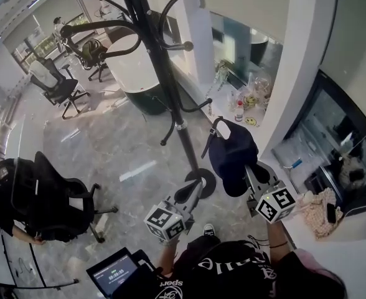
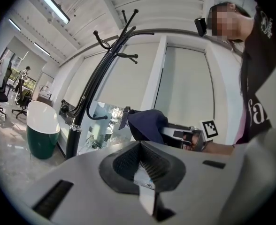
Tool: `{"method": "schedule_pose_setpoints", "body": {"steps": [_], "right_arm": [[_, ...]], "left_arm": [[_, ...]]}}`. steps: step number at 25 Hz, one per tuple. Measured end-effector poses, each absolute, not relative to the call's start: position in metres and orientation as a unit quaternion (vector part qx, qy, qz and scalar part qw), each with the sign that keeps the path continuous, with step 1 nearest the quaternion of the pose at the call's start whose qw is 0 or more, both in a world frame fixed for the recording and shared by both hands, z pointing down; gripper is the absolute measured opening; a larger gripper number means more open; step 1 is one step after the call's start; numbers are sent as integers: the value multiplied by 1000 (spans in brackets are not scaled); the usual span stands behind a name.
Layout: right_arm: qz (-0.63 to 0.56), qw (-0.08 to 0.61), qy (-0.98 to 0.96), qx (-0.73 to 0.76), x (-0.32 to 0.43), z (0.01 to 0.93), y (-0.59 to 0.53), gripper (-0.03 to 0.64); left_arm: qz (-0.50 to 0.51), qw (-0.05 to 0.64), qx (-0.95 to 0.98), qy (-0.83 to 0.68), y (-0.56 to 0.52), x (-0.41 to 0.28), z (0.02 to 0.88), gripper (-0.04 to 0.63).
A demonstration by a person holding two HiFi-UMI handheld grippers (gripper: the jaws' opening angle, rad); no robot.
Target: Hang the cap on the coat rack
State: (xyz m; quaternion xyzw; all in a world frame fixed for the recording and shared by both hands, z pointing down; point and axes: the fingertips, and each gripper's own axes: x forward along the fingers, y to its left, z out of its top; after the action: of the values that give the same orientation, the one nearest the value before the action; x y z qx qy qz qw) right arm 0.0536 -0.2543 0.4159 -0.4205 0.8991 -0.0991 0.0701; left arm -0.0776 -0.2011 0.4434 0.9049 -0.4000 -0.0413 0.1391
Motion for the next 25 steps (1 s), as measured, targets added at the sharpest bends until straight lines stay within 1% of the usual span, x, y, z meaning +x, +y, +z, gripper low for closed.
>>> {"method": "schedule_pose_setpoints", "body": {"steps": [8, 14, 20, 25], "right_arm": [[-90, 62, 892, -439, 44, 422, -307, 25], [-88, 52, 892, -440, 48, 425, -354, 25], [-97, 42, 905, -411, 49, 422, -408, 25], [-110, 22, 924, -366, 42, 433, -442, 25]], "left_arm": [[-37, 152, 910, -385, -240, -91, 459, 5], [-41, 159, 901, -402, -270, -99, 466, 5], [-54, 163, 880, -444, -308, -100, 462, 5], [-66, 157, 865, -473, -336, -89, 457, 5]]}}
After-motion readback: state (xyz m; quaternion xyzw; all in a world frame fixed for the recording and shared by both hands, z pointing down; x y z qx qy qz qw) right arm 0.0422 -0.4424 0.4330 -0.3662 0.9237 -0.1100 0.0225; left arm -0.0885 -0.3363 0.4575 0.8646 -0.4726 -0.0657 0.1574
